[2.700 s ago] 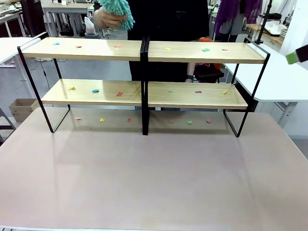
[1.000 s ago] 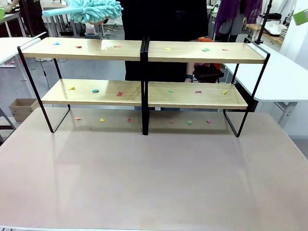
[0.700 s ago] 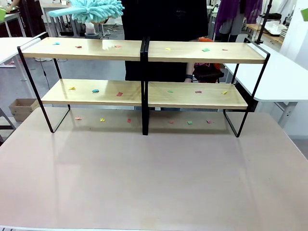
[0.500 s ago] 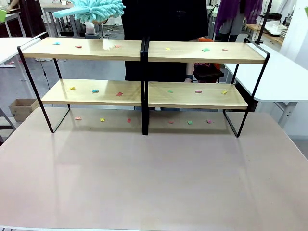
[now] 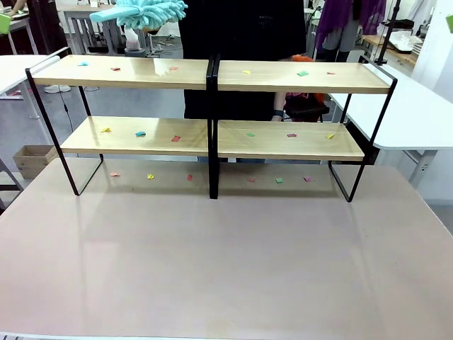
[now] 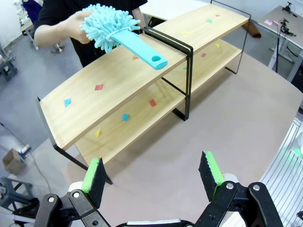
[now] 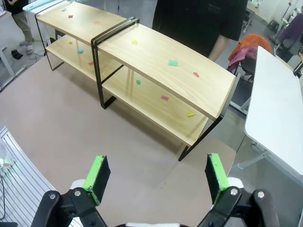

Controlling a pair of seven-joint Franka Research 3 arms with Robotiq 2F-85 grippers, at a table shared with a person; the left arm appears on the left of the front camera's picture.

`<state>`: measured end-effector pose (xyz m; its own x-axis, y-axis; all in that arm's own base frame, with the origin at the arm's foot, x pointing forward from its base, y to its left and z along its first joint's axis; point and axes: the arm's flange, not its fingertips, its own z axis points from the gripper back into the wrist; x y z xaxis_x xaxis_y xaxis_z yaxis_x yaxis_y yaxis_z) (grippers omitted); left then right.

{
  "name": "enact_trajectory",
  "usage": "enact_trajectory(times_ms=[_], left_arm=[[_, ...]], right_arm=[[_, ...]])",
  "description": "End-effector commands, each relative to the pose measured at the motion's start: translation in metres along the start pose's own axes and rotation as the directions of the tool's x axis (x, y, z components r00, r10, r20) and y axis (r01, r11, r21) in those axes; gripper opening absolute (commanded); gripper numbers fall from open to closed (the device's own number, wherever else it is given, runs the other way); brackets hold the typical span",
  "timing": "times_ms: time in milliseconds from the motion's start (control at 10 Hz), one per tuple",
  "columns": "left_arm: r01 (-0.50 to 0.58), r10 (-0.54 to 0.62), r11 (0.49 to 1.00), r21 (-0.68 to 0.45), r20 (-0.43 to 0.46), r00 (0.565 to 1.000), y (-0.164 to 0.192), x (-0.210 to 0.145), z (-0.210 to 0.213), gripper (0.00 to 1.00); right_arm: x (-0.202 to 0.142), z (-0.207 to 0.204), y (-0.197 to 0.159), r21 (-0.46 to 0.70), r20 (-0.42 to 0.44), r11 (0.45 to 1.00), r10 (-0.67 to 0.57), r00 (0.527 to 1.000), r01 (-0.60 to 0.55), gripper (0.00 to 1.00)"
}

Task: Clean the shelves.
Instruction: Pick up the Duster when the human hands it over.

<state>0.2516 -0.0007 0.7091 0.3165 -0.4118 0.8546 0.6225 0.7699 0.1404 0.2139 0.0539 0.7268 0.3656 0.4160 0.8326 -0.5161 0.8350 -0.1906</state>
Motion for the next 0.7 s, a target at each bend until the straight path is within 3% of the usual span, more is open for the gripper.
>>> enact_trajectory(times_ms=[0, 600], left_arm=[[0.018, -0.018, 1.000, -0.005, -0.007, 1.000, -0.0005, -0.0042, -0.0059, 1.00], [0.000, -0.001, 1.000, -0.005, -0.011, 1.000, -0.0013, -0.0028, -0.0044, 1.00]], right_arm=[[-0.0023, -0.0036, -0.0030, 0.021, 0.008, 1.000, 0.017, 1.000, -0.017, 1.00], [0.0000, -0.0015, -0.0001, 0.001, -0.003, 1.000, 0.000, 1.000, 0.000, 1.00]])
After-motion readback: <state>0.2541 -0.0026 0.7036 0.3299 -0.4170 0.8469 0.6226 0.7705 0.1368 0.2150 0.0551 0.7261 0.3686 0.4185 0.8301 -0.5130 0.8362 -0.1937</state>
